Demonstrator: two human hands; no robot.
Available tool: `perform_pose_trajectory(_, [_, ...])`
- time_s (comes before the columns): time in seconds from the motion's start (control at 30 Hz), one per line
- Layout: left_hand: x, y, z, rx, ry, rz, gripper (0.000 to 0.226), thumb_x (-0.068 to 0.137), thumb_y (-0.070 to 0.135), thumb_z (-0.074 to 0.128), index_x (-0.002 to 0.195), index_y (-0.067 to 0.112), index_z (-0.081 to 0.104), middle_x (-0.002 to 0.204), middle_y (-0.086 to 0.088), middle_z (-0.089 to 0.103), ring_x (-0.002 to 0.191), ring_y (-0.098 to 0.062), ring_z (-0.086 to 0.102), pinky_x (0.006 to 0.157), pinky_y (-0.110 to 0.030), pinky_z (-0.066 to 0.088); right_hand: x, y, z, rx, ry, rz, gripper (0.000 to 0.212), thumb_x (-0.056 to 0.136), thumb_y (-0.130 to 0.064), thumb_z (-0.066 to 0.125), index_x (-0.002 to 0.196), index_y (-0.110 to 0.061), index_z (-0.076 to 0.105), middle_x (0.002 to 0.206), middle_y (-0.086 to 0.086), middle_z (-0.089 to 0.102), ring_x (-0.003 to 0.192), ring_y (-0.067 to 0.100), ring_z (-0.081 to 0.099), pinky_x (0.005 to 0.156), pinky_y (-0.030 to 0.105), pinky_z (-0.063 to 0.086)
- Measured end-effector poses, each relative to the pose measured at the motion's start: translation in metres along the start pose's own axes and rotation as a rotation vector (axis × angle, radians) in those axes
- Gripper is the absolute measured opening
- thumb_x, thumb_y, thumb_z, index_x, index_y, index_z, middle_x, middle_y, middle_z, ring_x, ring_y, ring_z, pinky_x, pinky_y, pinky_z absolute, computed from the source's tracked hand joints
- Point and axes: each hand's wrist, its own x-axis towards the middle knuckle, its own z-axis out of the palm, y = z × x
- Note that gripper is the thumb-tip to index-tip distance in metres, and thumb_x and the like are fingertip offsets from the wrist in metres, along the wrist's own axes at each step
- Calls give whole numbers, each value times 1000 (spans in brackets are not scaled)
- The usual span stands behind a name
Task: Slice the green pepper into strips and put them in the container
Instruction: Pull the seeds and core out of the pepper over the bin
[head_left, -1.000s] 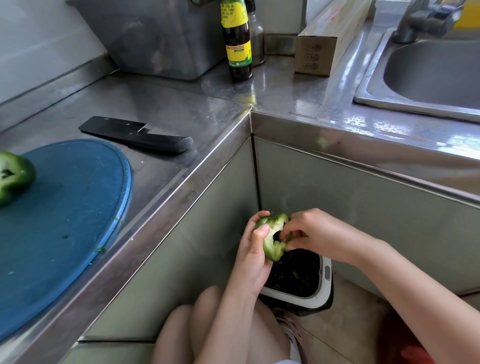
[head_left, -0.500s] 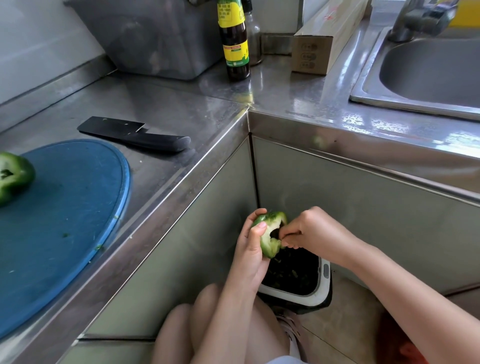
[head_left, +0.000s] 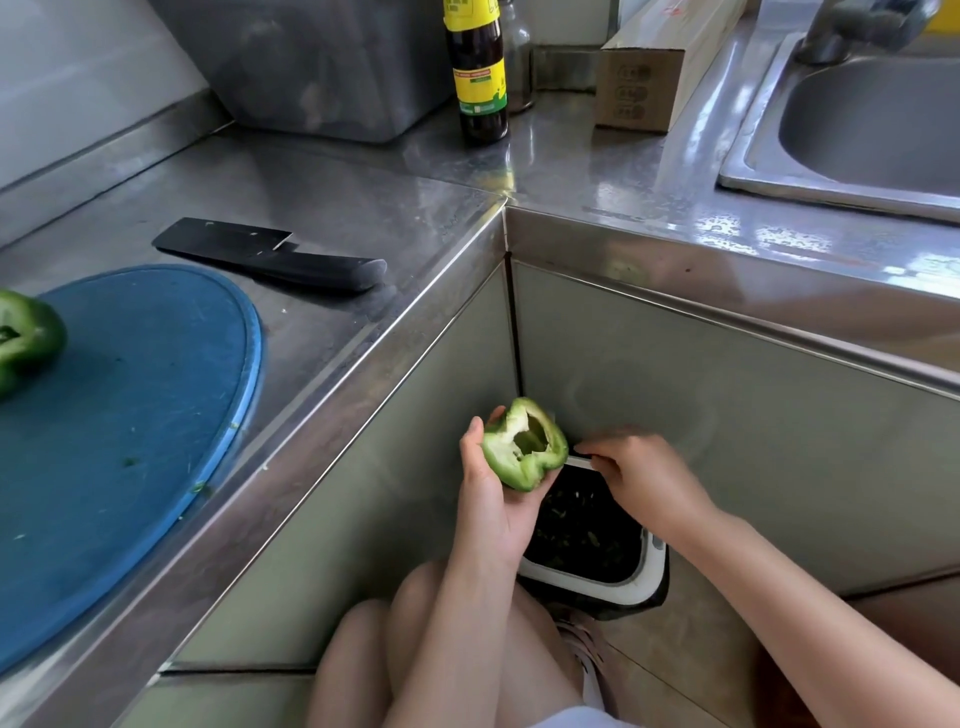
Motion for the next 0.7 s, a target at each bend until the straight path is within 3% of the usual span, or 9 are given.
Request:
perform_pose_trajectory(0.13, [-1,-1,-2,-36,-9,-21,38,93,42,42,109,16,64,111,-15,66,110,-33,59,102,-51,41,7,4,1,-127,-1,21,26,91,-13,57,111,-23,70,106,1,72,103,22,64,116,35,18])
perform_pose_trajectory(0.23, [-2,-1,-2,-42,-15,-22,38,94,37,38,109,14,64,109,-16,66,105,-33,60,101,-51,42,9,3,-2,-133,-18,53,14,87,-24,64,95,-22,75,90,-1,74,89,19,67,117,32,8])
perform_pose_trajectory(0.37, [-2,0,-2,-32,-7,-45,35,93,33,40,109,13,64,111,-17,65,104,-34,60,92,-51,47,10,7,1,-75,36,83,15,81,-7,67,89,-17,74,85,0,73,88,21,64,110,33,24])
perform_pose_trajectory(0.5, [-1,-3,0,69,32,-84,30,91,42,49,103,19,65,108,-11,66,96,-27,60,81,-40,48,11,9,0,-31,152,51,14,87,-19,65,76,-15,73,68,3,70,71,26,63,108,36,29])
perform_pose_trajectory(0.57, [-3,-4,1,115,39,-97,32,88,50,53,99,22,64,104,-6,68,91,-22,60,74,-35,46,11,6,-5,8,188,17,15,84,-20,68,73,-12,72,67,4,65,68,27,59,93,36,41])
perform_pose_trajectory(0.63, [-5,-3,1,123,37,-114,34,85,53,54,96,23,64,100,-4,68,89,-21,60,71,-33,44,10,1,-11,52,222,-12,7,77,-16,75,73,-12,70,74,0,61,71,23,55,71,30,42])
perform_pose_trajectory(0.7, [-6,-2,-1,134,33,-132,34,84,54,56,94,23,64,99,-5,69,88,-22,60,72,-34,44,8,-4,-17,59,223,-25,7,76,-13,76,77,-14,69,78,-3,63,74,20,58,65,28,42])
